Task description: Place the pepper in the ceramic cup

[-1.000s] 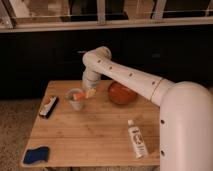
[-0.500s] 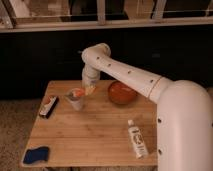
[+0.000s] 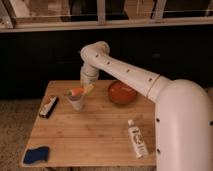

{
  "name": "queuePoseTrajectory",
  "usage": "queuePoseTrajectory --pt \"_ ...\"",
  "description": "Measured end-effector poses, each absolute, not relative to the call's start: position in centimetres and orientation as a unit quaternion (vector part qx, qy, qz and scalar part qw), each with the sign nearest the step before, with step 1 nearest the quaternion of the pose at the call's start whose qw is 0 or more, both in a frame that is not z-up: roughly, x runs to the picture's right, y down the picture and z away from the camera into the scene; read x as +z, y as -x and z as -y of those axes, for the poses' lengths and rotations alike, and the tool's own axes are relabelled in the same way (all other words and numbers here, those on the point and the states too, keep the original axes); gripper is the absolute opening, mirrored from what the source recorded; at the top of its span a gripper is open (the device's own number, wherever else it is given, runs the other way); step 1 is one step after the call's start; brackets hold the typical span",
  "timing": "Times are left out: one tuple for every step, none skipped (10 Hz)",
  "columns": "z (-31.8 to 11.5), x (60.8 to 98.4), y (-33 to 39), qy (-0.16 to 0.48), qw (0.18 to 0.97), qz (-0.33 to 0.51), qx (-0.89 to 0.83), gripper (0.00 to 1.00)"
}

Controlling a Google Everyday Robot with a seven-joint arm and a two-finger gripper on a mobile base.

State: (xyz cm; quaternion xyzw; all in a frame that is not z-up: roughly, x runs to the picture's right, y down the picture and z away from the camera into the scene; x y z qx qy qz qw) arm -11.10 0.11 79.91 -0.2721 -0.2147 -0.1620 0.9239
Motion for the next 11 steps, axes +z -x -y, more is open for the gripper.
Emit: queuePoseTrajectory --pt "0.1 79.9 11.1 0.271 0.923 0.218 -0.163 0.40" --pt "0.1 79.8 11.3 0.271 0.922 0.221 -0.164 0.29" --pt "0.1 79.9 11.4 0.271 0.921 0.224 -0.166 0.22" --pt "0.2 79.9 11.6 0.271 0.920 0.227 -0.167 0.16" --pt "0.2 79.9 11.7 0.270 0.920 0.229 -0.168 0.15" --pt "0.2 79.9 11.7 0.270 0.920 0.229 -0.169 0.18" --pt "0.4 79.8 11.9 0.270 0.919 0.231 -0.174 0.29" --pt "0.3 79.7 12.1 0.270 0.917 0.232 -0.178 0.36" --pt "0.5 79.7 12.2 0.270 0.916 0.233 -0.182 0.39" --pt "0.7 79.5 12.5 0.270 0.915 0.234 -0.186 0.40" --pt "0.6 79.4 12.7 0.269 0.914 0.235 -0.190 0.49"
